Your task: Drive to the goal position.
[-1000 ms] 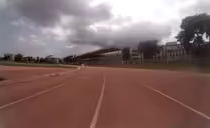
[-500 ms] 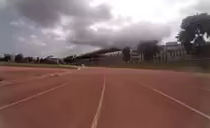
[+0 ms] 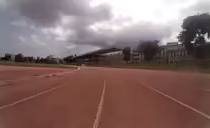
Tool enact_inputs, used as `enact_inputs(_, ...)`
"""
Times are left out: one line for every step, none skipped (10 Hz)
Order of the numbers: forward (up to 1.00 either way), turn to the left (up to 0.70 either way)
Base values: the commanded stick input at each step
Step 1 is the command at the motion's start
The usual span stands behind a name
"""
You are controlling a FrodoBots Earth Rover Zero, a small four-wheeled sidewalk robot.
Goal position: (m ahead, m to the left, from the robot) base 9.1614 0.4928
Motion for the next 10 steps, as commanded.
enact_inputs(0.45, 0.00)
enact_inputs(0.45, 0.00)
enact_inputs(0.45, 0.00)
enact_inputs(0.45, 0.00)
enact_inputs(0.45, 0.00)
enact_inputs(0.45, 0.00)
enact_inputs(0.45, 0.00)
enact_inputs(0.45, 0.00)
enact_inputs(0.45, 0.00)
enact_inputs(0.45, 0.00)
